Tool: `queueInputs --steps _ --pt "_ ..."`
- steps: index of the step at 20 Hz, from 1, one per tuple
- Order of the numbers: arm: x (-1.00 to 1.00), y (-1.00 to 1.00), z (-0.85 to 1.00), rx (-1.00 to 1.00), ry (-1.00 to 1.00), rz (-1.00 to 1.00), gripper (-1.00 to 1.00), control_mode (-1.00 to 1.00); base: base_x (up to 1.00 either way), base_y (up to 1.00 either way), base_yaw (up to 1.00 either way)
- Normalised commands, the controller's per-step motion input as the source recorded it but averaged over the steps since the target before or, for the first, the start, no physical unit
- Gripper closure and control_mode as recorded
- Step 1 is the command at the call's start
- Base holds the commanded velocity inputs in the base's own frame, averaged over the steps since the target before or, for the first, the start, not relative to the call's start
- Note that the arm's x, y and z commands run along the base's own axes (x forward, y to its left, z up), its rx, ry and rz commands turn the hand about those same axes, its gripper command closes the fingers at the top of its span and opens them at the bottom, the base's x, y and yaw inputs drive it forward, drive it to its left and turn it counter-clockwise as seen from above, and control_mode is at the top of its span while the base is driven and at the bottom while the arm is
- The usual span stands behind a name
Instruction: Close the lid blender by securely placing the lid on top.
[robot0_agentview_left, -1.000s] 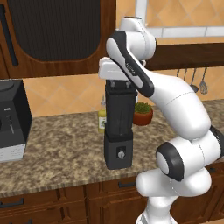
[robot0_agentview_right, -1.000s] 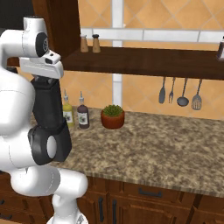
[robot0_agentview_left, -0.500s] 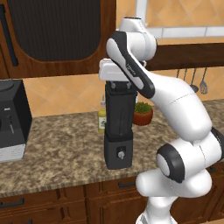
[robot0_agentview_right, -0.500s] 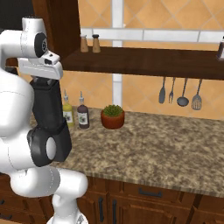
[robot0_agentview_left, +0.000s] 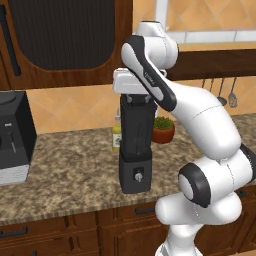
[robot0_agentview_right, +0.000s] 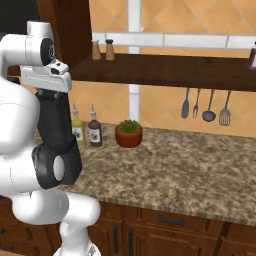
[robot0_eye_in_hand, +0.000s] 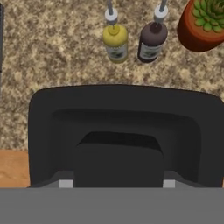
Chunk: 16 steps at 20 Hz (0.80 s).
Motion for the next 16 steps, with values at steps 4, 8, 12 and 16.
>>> queueInputs --steps 4,8,12,16 --pt "-0.03 0.01 -0.19 0.00 0.00 0.00 -1.00 -1.00 0.00 0.00 0.00" --pt "-0.32 0.02 -0.03 0.00 -0.12 0.00 -1.00 -1.00 0.00 0.00 0.00" --pt "-0.12 0.00 0.00 0.00 -0.14 0.00 -1.00 -1.00 0.00 0.00 0.00" --pt "-0.15 0.00 -0.01 0.00 -0.15 0.00 -1.00 -1.00 0.00 0.00 0.00"
